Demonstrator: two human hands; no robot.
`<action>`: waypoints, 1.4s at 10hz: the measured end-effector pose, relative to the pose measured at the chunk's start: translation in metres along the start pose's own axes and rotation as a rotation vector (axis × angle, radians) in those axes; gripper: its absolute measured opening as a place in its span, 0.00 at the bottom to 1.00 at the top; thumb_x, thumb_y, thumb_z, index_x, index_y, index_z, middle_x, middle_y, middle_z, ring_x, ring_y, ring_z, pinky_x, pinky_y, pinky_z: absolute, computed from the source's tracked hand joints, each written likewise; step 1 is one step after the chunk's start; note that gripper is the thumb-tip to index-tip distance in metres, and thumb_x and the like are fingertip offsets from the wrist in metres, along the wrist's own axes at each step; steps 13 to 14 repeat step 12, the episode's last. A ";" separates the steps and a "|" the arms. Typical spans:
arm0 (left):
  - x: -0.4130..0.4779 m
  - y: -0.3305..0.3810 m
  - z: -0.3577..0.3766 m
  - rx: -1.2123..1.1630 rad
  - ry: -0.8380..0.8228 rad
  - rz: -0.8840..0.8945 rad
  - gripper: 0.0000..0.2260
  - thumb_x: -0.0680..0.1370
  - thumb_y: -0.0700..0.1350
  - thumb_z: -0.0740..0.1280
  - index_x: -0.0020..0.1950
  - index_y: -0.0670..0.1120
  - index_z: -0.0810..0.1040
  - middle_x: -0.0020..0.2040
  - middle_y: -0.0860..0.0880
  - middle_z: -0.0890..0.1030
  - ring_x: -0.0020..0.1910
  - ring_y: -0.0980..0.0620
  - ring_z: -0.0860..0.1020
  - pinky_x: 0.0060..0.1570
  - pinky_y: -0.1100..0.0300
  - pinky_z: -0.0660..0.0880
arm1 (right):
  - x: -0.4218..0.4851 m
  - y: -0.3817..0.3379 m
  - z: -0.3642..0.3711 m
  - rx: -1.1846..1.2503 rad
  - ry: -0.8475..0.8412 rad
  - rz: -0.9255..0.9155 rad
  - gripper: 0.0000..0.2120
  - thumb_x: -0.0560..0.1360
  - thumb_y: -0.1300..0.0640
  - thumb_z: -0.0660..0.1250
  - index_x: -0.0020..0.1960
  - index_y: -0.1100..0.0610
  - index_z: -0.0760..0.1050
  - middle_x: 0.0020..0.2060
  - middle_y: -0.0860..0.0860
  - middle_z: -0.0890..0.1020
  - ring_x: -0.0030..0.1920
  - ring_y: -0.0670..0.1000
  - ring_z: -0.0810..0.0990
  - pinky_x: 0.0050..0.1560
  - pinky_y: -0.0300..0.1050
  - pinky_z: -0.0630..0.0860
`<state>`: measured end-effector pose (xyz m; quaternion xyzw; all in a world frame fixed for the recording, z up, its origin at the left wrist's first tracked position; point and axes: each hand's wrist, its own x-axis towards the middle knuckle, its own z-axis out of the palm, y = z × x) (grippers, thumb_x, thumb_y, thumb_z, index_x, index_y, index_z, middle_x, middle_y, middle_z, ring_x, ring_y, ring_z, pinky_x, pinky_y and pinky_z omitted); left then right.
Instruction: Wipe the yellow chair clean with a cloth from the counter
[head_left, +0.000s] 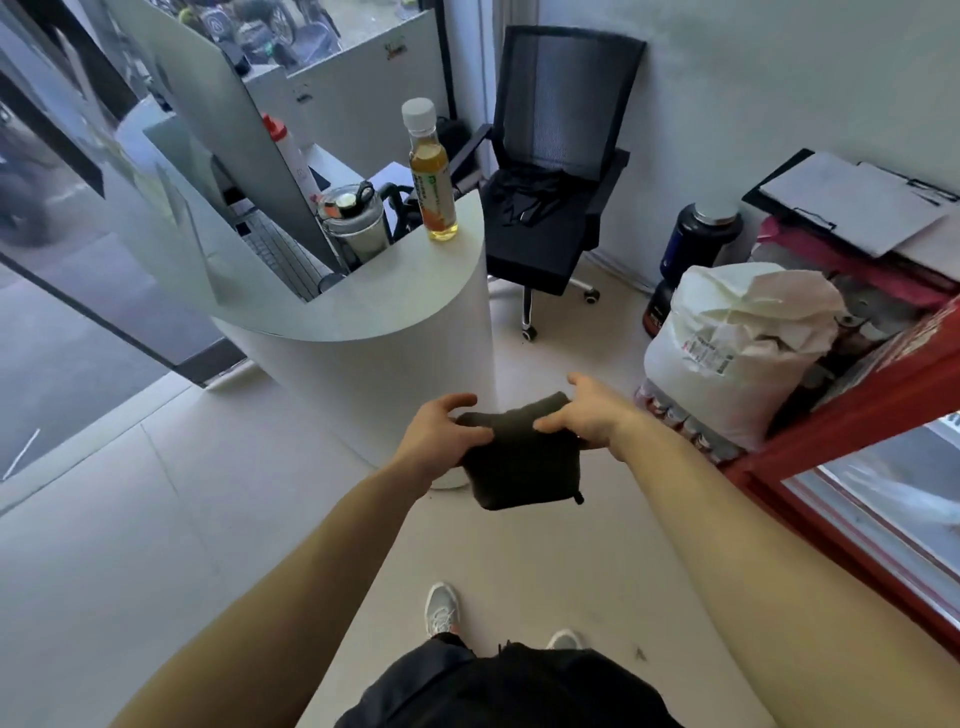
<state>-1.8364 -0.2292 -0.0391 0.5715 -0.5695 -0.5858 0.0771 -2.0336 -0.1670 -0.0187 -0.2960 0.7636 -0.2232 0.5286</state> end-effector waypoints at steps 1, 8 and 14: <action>0.000 0.012 -0.023 0.339 0.037 0.092 0.32 0.69 0.44 0.78 0.71 0.45 0.73 0.57 0.50 0.77 0.55 0.50 0.77 0.57 0.59 0.75 | 0.005 -0.023 0.011 -0.190 -0.061 -0.133 0.42 0.66 0.61 0.80 0.75 0.54 0.66 0.67 0.54 0.73 0.65 0.56 0.73 0.63 0.49 0.74; 0.057 0.045 -0.179 -0.771 0.115 0.059 0.18 0.78 0.39 0.69 0.68 0.40 0.75 0.57 0.41 0.84 0.54 0.43 0.84 0.46 0.54 0.81 | 0.074 -0.165 0.080 0.587 -0.124 -0.257 0.28 0.71 0.69 0.74 0.68 0.62 0.71 0.55 0.61 0.83 0.54 0.61 0.84 0.57 0.56 0.81; 0.107 0.047 -0.217 0.701 0.417 0.173 0.18 0.76 0.55 0.64 0.62 0.48 0.74 0.55 0.46 0.80 0.52 0.43 0.78 0.55 0.46 0.79 | 0.100 -0.204 0.112 -0.510 0.456 -0.251 0.22 0.72 0.52 0.67 0.65 0.52 0.71 0.58 0.52 0.78 0.56 0.57 0.77 0.48 0.49 0.75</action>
